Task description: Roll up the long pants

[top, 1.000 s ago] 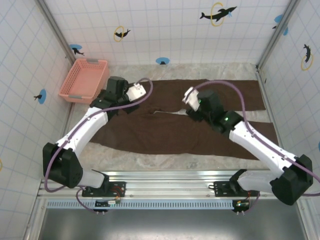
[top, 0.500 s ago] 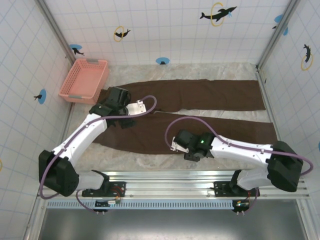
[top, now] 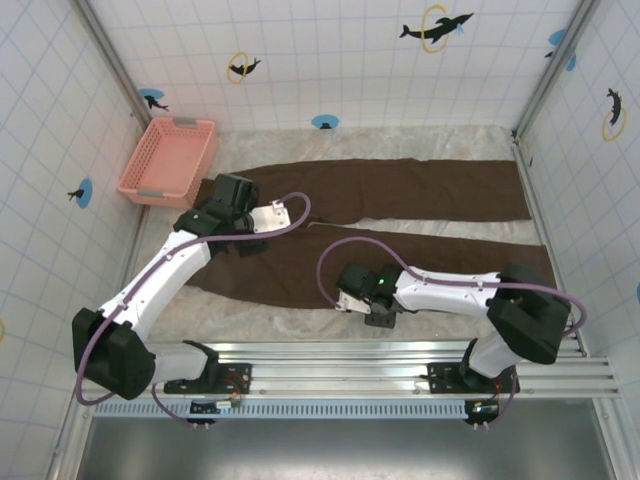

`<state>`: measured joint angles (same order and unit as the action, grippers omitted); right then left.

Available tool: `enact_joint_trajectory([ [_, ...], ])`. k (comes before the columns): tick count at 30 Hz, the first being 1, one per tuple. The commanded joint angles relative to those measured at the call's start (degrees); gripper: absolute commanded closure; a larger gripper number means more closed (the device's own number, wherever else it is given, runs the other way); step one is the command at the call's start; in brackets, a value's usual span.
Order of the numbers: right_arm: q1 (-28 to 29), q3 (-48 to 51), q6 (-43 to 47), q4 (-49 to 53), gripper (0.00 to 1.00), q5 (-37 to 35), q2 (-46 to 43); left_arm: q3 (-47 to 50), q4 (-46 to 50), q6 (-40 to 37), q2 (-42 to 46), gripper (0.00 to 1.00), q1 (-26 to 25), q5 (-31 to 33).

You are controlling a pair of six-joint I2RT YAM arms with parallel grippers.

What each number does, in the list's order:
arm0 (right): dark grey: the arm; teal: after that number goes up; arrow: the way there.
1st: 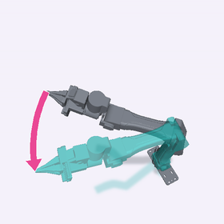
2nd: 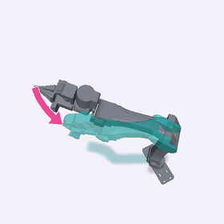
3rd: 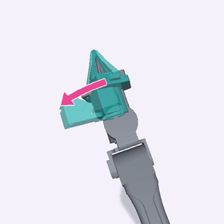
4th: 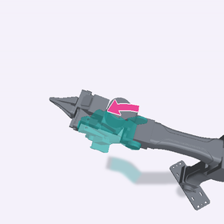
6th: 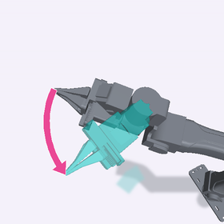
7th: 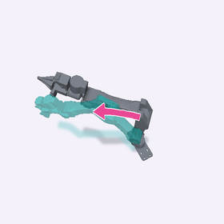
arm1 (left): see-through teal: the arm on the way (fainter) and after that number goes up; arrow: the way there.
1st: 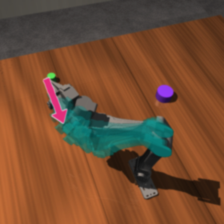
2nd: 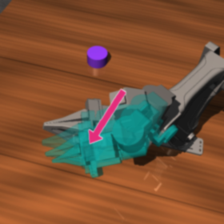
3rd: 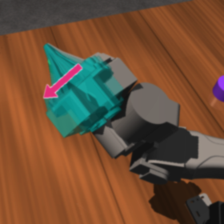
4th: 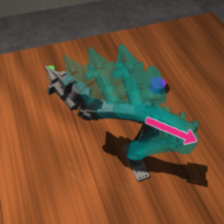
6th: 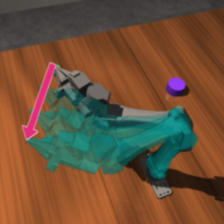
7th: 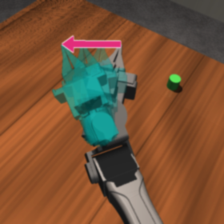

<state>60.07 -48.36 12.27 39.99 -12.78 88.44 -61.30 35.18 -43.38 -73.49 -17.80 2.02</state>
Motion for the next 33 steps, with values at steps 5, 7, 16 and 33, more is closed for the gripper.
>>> enact_joint_trajectory([
  [5, -1.3, -3.0, 1.9, -0.6, 0.52, -0.8, 4.4, 1.2, -0.6, -0.8, 0.7, 0.03, -0.3, -0.4],
  [7, -1.9, -2.7, 2.0, -2.5, 0.55, -1.8, 4.0, 1.9, -1.1, -0.8, 1.1, 0.03, -0.3, -0.5],
  [16, -5.6, -3.3, 2.7, -3.0, 1.0, -3.5, 3.1, 6.1, -1.8, 2.1, 5.2, 0.02, -0.3, -6.6],
  [33, -14.0, -16.7, 5.0, 2.7, 1.0, 0.6, -1.4, 14.3, -4.6, 3.3, 1.7, 0.03, -9.5, -8.8],
])
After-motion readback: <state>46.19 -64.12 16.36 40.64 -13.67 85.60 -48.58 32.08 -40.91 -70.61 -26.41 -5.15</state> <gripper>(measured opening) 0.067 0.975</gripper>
